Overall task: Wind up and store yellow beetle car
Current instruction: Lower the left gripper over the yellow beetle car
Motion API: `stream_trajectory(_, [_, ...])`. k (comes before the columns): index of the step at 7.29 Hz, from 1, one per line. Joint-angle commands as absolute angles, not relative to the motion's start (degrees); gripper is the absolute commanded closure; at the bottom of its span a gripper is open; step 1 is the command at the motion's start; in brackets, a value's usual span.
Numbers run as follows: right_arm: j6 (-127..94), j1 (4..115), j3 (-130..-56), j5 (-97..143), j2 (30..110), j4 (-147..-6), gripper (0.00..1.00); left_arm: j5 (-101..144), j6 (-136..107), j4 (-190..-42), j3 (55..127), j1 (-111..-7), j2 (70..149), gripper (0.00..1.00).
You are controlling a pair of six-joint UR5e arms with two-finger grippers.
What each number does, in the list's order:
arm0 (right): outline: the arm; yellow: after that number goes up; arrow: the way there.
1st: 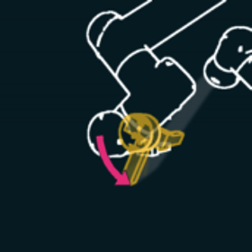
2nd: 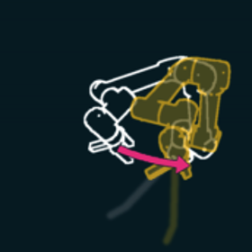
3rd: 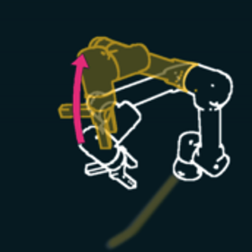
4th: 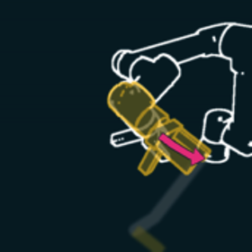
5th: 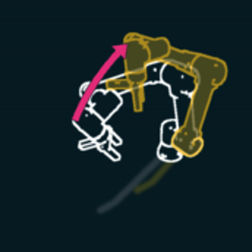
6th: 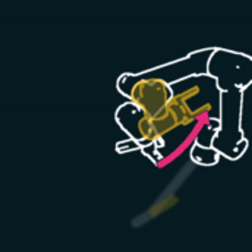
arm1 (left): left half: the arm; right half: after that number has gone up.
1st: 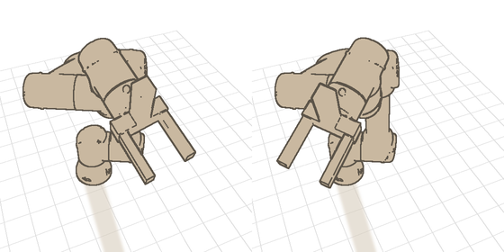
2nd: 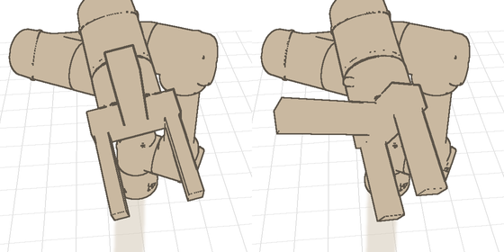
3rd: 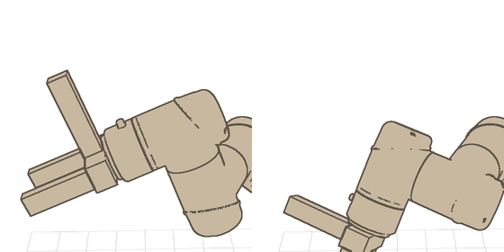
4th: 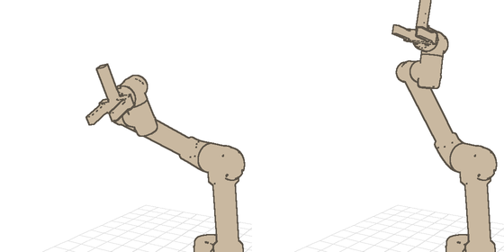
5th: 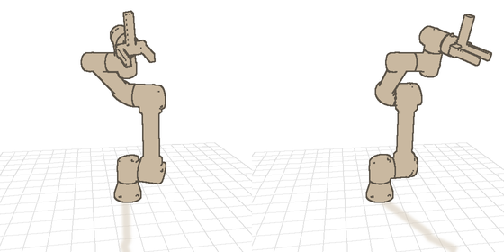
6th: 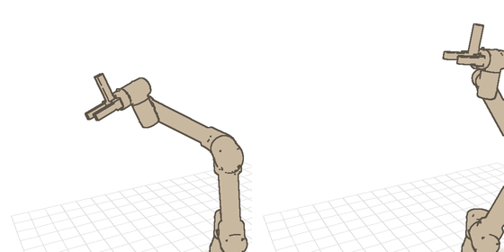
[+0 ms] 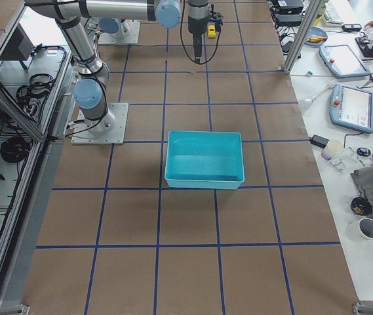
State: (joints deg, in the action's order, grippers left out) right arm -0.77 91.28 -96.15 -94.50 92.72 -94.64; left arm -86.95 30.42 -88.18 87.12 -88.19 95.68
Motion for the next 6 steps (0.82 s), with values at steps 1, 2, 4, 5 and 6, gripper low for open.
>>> stream_trajectory(1, [-0.7,91.2,-96.2,-94.6,92.7,-94.6,0.00,-87.4,56.5,-87.9,87.1,-85.5,101.3,0.00])
stream_trajectory(2, [-0.6,91.2,-96.2,-94.6,92.7,-94.6,0.00,-87.6,70.3,-85.3,87.3,-84.6,104.2,0.00])
stream_trajectory(4, [-0.5,91.3,-96.2,-94.6,92.7,-94.6,0.00,-92.5,90.3,-79.1,87.5,-83.1,110.0,0.00])
stream_trajectory(5, [-0.5,91.3,-96.2,-94.7,92.7,-94.5,0.00,-96.6,99.7,-75.4,87.5,-83.1,112.2,0.00])
stream_trajectory(6, [-0.4,91.2,-96.2,-94.7,92.7,-94.5,0.00,-96.9,105.0,-73.0,87.5,-82.7,114.1,0.00])
